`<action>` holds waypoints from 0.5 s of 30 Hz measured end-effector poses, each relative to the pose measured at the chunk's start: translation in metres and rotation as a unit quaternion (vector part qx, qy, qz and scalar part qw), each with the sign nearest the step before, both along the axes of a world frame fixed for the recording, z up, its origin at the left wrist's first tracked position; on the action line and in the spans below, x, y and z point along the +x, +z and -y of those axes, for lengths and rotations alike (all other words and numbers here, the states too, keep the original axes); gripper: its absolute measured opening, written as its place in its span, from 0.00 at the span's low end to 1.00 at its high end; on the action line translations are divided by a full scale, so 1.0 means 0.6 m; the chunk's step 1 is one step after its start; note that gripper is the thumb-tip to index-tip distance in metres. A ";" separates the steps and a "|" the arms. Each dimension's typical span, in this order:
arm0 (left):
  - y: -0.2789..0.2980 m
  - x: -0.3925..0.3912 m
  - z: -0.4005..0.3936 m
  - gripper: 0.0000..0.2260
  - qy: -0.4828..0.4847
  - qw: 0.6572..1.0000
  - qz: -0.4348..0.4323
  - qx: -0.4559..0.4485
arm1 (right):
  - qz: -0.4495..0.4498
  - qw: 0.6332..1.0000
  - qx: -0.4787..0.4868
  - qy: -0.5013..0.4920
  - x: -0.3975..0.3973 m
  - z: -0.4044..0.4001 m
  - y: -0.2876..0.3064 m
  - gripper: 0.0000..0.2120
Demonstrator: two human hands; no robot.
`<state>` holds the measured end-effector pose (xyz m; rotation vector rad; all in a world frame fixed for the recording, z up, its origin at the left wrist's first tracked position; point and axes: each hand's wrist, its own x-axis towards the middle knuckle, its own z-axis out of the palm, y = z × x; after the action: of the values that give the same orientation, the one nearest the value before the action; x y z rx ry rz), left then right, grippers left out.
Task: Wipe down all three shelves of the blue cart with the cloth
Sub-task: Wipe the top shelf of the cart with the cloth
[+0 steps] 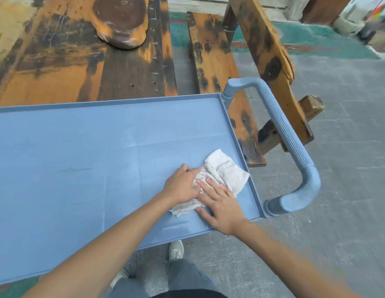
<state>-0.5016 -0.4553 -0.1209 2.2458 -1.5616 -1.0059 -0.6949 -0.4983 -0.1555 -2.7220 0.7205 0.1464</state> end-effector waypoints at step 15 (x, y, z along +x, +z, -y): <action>0.012 0.036 -0.121 0.10 0.011 0.995 -0.076 -0.058 | -0.105 0.989 0.068 -0.079 0.022 0.113 0.089 0.30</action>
<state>-0.4803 -0.3829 -0.1139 2.0535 -1.4869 -1.0252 -0.6816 -0.5663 -0.1019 -2.5325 0.9453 0.4323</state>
